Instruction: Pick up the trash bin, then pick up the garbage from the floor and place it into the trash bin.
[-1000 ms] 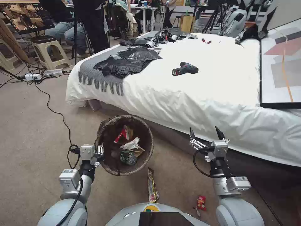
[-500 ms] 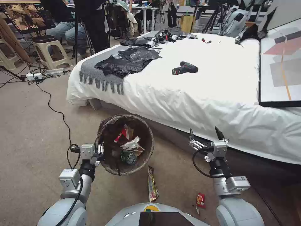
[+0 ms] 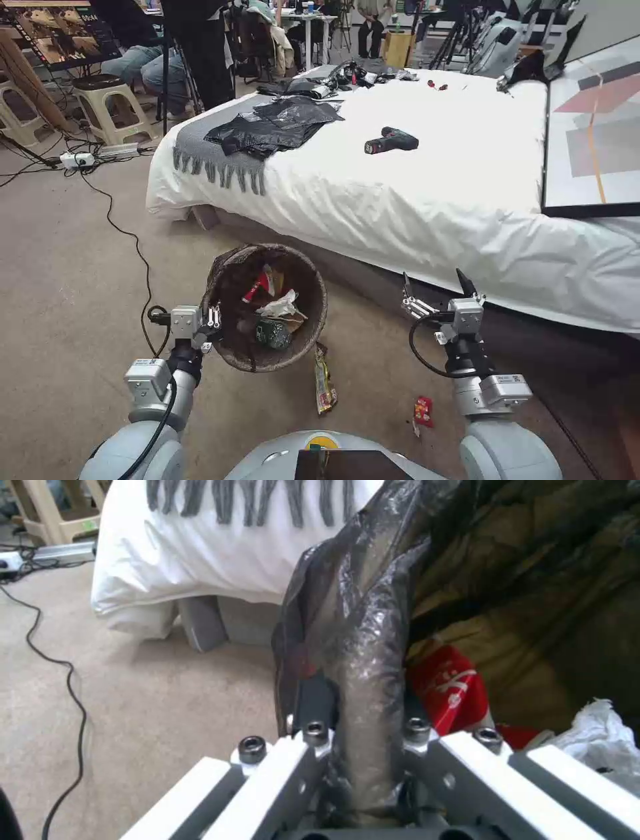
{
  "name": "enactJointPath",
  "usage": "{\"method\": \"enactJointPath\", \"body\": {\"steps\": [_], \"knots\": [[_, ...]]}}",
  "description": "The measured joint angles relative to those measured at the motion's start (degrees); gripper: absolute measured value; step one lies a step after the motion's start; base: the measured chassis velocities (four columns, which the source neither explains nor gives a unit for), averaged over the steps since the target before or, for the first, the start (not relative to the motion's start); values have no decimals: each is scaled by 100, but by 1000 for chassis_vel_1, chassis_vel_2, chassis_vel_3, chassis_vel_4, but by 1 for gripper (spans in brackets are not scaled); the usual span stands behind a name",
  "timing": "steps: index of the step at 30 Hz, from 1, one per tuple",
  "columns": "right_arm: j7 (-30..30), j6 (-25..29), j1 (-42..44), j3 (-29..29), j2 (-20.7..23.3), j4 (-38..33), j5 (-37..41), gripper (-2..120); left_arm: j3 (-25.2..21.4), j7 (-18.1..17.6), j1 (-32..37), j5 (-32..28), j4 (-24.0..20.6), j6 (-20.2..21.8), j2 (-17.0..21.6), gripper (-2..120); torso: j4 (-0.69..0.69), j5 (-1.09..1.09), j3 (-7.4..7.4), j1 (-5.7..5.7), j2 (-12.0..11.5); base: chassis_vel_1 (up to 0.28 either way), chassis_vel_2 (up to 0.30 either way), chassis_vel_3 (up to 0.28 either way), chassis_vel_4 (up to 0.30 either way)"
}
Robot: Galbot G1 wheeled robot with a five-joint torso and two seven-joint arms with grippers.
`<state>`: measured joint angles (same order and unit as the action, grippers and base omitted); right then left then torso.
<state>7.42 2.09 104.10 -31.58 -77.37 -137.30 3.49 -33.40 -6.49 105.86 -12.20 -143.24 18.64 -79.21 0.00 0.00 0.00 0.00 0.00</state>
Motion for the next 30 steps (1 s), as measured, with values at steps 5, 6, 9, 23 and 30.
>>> {"method": "enactJointPath", "body": {"steps": [5,6,9,23,30], "knots": [[-7,-1,-1,2,-7,3,-5,100,-1,1,-1,0,0,0,1,3,-1,0,0,0,0,60,-62,-57,61],[-8,-1,0,2,-12,7,-9,100,-1,1,0,0,0,-1,1,3,0,0,0,0,0,72,-50,-87,50],[-9,-1,1,3,-13,9,-10,100,-1,2,0,0,0,-1,-1,3,-1,0,0,0,0,62,-53,-89,55],[-23,1,8,0,-3,21,-12,100,-2,-9,4,-1,0,-2,-3,3,0,0,0,0,0,51,-48,-51,56],[-29,5,7,19,-3,28,-19,100,-6,-25,17,-1,0,-2,-11,3,0,0,0,0,0,54,-45,-63,48]]}}
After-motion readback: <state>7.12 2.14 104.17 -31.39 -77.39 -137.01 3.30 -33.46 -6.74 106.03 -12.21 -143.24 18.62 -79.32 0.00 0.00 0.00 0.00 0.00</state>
